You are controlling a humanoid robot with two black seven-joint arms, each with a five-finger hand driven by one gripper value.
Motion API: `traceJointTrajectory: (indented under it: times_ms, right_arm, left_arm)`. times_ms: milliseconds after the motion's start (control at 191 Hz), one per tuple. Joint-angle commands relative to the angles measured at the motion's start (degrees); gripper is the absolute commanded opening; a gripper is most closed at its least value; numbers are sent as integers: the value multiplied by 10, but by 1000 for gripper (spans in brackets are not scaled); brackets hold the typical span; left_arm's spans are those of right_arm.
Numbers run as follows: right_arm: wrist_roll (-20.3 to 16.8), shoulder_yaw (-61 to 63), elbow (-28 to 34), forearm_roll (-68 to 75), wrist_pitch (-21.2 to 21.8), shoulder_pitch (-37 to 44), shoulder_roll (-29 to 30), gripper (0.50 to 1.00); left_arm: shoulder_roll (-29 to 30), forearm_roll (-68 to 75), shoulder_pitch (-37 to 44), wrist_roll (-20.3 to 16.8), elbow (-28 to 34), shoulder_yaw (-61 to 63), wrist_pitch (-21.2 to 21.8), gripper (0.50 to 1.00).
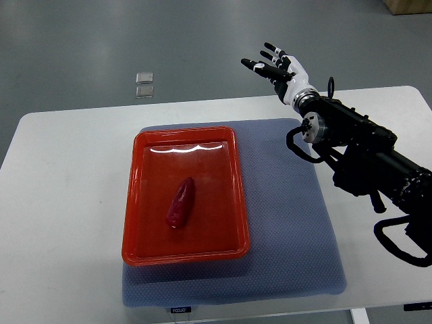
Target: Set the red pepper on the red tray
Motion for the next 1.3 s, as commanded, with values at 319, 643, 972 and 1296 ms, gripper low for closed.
traceJointTrajectory:
  times_ms: [319, 643, 972, 1296]
  right_arm:
    - [18, 15, -5, 146, 82, -53, -3, 919]
    - [69, 13, -38, 145, 77, -58, -25, 919]
    - [73, 6, -41, 143, 77, -70, -33, 919]
    - [84, 6, -54, 72, 77, -77, -45, 919]
  left_arm:
    - [0, 0, 0, 0, 0, 0, 0, 1000]
    - [0, 0, 0, 0, -2, 0, 0, 1000]
    - [0, 0, 0, 0, 0, 0, 0, 1000]
    - [0, 0, 0, 0, -2, 0, 0, 1000]
